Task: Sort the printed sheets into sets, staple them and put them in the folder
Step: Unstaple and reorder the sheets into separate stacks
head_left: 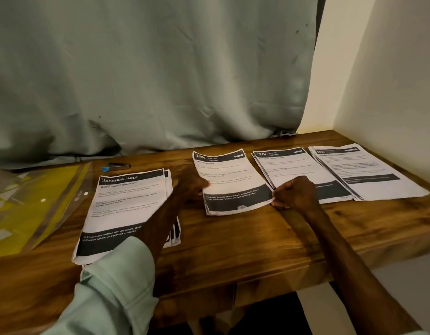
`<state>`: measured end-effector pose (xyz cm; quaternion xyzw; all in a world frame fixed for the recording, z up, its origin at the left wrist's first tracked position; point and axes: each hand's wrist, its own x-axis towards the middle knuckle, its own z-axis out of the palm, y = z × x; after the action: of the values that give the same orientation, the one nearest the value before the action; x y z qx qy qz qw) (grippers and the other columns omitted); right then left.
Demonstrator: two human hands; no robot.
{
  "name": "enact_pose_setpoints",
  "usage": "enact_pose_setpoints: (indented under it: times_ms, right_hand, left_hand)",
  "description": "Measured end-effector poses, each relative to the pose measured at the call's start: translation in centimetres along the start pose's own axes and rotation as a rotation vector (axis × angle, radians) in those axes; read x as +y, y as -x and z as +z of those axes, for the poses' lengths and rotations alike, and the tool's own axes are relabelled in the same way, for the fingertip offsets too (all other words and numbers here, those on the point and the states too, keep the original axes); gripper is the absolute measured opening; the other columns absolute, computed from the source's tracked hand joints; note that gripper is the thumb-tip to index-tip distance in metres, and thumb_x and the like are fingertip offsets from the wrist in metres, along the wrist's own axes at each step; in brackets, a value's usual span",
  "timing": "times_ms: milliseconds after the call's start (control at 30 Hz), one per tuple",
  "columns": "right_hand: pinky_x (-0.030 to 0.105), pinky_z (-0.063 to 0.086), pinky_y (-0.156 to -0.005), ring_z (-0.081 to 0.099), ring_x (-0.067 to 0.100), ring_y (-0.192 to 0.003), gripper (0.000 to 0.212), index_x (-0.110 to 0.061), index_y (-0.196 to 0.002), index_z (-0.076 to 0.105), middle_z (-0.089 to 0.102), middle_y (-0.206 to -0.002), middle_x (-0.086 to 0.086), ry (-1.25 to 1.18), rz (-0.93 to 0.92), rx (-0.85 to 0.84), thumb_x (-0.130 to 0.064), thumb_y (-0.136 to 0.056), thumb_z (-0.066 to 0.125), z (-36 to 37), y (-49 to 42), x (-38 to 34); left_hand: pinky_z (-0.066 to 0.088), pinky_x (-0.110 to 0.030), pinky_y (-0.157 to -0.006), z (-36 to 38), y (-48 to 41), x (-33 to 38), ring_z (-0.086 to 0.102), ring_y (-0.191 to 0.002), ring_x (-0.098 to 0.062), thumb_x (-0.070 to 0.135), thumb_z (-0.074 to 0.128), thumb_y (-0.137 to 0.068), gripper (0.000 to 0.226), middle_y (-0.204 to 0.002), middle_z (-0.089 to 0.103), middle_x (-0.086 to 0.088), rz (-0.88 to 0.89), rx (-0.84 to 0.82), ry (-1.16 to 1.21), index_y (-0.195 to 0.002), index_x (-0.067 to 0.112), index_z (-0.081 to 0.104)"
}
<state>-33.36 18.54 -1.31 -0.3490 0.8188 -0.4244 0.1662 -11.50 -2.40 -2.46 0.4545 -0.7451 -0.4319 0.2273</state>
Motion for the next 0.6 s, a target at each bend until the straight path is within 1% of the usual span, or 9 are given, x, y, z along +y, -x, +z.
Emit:
enact_pose_setpoints:
  times_ms: [67, 167, 267, 367, 400, 433, 500, 533, 600]
  right_hand:
    - [0.027, 0.058, -0.071, 0.07, 0.011, -0.066, 0.01, -0.007, -0.081, 0.079, 0.075, -0.077, 0.005, 0.07, -0.057, 0.033, -0.007, -0.074, 0.087, 0.1, 0.4, 0.0]
    - [0.016, 0.042, -0.061, 0.059, 0.003, -0.063, 0.008, -0.004, -0.084, 0.079, 0.075, -0.081, 0.008, 0.168, -0.14, 0.068, -0.007, -0.078, 0.084, 0.3, 1.7, -0.3]
    - [0.022, 0.047, -0.071, 0.061, 0.008, -0.063, 0.008, -0.004, -0.088, 0.08, 0.076, -0.085, 0.011, 0.214, -0.153, 0.077, -0.011, -0.083, 0.081, 0.7, 2.8, -0.4]
    - [0.025, 0.056, -0.063, 0.071, 0.016, -0.058, 0.004, -0.006, -0.088, 0.076, 0.075, -0.076, 0.01, 0.121, -0.128, -0.029, -0.009, -0.086, 0.078, 1.3, 4.9, -1.8]
    - [0.028, 0.058, -0.06, 0.072, 0.018, -0.056, 0.004, -0.004, -0.087, 0.074, 0.074, -0.071, 0.01, 0.052, -0.122, -0.083, -0.007, -0.087, 0.076, 1.7, 5.9, -2.5]
    - [0.03, 0.06, -0.058, 0.073, 0.02, -0.056, 0.004, -0.003, -0.086, 0.074, 0.074, -0.069, 0.01, -0.004, -0.135, -0.133, -0.006, -0.088, 0.074, 2.2, 6.7, -3.2]
    - [0.034, 0.062, -0.057, 0.073, 0.021, -0.056, 0.006, -0.001, -0.085, 0.074, 0.074, -0.069, 0.011, -0.042, -0.254, -0.216, -0.005, -0.089, 0.073, 4.1, 8.3, -4.6]
    - [0.036, 0.063, -0.057, 0.073, 0.021, -0.057, 0.006, -0.001, -0.085, 0.075, 0.074, -0.07, 0.011, -0.059, -0.332, -0.259, -0.005, -0.089, 0.073, 5.4, 9.1, -5.3]
    - [0.033, 0.063, -0.058, 0.072, 0.017, -0.056, 0.006, -0.003, -0.086, 0.075, 0.074, -0.071, 0.007, -0.058, -0.402, -0.319, -0.008, -0.089, 0.074, 8.5, 10.1, -6.7]
  left_hand:
    - [0.059, -0.05, -0.092, -0.3, 0.8, 0.3, 0.07, -0.108, -0.035, 0.004, 0.075, -0.088, 0.035, -0.124, 0.069, -0.02, 0.006, 0.014, -0.083, -0.121, -0.003, 0.064]
    - [0.058, -0.043, -0.093, -0.5, 1.7, 0.6, 0.07, -0.104, -0.035, -0.001, 0.077, -0.084, 0.033, -0.12, 0.07, -0.021, 0.088, 0.047, -0.249, -0.114, -0.008, 0.066]
    - [0.053, -0.031, -0.086, -0.7, 2.7, 0.7, 0.069, -0.105, -0.035, -0.001, 0.08, -0.082, 0.033, -0.115, 0.071, -0.022, 0.109, 0.098, -0.313, -0.111, -0.009, 0.067]
    - [0.044, -0.015, -0.073, -1.0, 4.0, 0.9, 0.068, -0.097, -0.026, 0.003, 0.08, -0.083, 0.028, -0.103, 0.071, -0.014, 0.137, 0.134, -0.358, -0.107, -0.007, 0.069]
    - [0.045, -0.015, -0.071, -1.3, 4.3, 1.0, 0.066, -0.094, -0.024, 0.004, 0.08, -0.082, 0.025, -0.099, 0.07, -0.01, 0.145, 0.163, -0.369, -0.103, -0.004, 0.069]
    - [0.05, -0.02, -0.073, -1.6, 4.4, 0.9, 0.067, -0.094, -0.024, 0.007, 0.08, -0.08, 0.023, -0.099, 0.07, -0.009, 0.14, 0.199, -0.37, -0.099, 0.0, 0.069]
    - [0.057, -0.033, -0.078, -2.8, 5.0, 0.0, 0.069, -0.095, -0.026, 0.012, 0.079, -0.075, 0.02, -0.098, 0.071, -0.008, 0.112, 0.258, -0.372, -0.093, 0.01, 0.069]
    - [0.058, -0.036, -0.079, -3.7, 5.2, -0.8, 0.068, -0.095, -0.025, 0.013, 0.079, -0.075, 0.019, -0.096, 0.07, -0.006, 0.109, 0.287, -0.376, -0.09, 0.015, 0.068]
    - [0.057, -0.039, -0.082, -5.7, 6.6, -1.9, 0.065, -0.098, -0.023, 0.016, 0.08, -0.077, 0.02, -0.099, 0.069, -0.004, 0.116, 0.347, -0.378, -0.09, 0.02, 0.066]
